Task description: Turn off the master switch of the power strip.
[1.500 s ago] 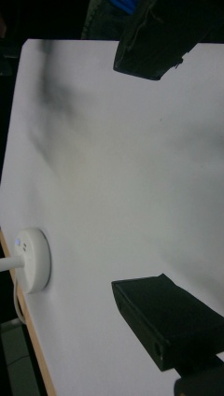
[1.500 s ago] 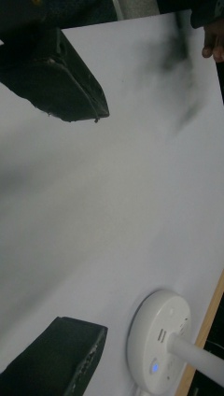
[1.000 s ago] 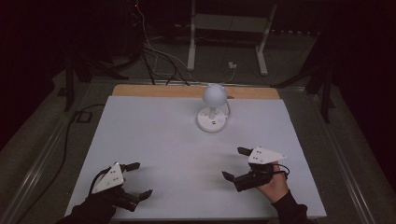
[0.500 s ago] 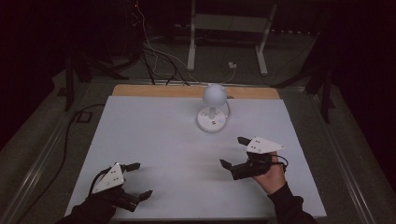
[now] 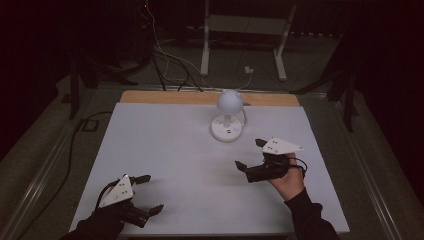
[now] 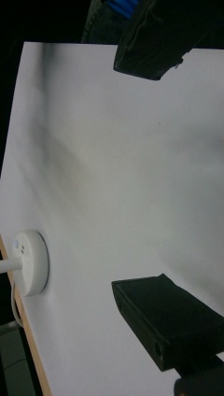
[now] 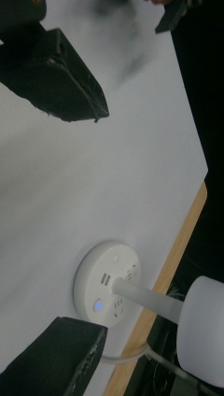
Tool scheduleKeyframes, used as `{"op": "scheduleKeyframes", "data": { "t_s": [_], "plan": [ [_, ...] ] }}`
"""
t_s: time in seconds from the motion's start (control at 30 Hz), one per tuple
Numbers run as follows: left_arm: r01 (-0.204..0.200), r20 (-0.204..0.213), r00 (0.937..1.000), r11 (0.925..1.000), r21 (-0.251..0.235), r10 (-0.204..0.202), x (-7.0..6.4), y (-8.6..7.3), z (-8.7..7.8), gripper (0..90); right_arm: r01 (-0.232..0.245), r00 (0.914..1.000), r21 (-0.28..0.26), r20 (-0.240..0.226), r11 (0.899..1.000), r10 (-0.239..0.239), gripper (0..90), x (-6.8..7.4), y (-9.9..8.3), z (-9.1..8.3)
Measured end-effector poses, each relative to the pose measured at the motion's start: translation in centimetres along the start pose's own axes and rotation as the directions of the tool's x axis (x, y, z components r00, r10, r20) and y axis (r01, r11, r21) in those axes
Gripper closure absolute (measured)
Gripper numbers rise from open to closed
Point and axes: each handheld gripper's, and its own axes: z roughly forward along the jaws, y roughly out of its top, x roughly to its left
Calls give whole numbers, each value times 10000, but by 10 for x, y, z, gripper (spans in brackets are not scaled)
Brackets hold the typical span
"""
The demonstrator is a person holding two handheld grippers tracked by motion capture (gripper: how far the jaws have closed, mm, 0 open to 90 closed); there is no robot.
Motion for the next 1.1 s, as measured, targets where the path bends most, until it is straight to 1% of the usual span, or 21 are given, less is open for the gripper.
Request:
{"op": "scheduleKeyframes", "data": {
  "t_s": [0.07,0.33,0.47,0.6,0.67,0.83,0.9,0.93,1.1],
  "plan": [
    [8,-10,10000,10000,-14,-8,0,0,0,4,-62,10000,4,48,10000,62,0,-1,2,2],
    [-23,-17,10000,10000,28,23,0,0,0,4,-58,9995,98,311,9999,55,0,-7,9,8],
    [3,2,10000,10000,-25,-3,0,0,0,4,-40,9991,157,422,9999,33,0,-10,13,11],
    [20,10,10000,10000,7,-20,0,0,0,4,-17,9992,404,401,9992,1,0,-14,18,16],
    [28,3,10000,10000,13,-28,0,0,0,4,11,9989,441,466,9990,-31,0,-15,19,18],
    [49,-8,10000,10000,-11,-49,0,0,0,4,-76,9980,537,636,9985,41,0,-20,21,26],
    [16,-14,10000,10000,22,-16,0,0,0,4,-73,9977,550,678,9985,35,0,-21,21,28],
    [7,-8,10000,10000,34,-7,0,0,0,4,-27,9971,647,758,9979,-22,0,-23,22,32],
    [21,-2,10000,10000,18,-21,0,0,0,4,-110,9962,715,864,9974,48,0,-27,22,39]
  ]
}}
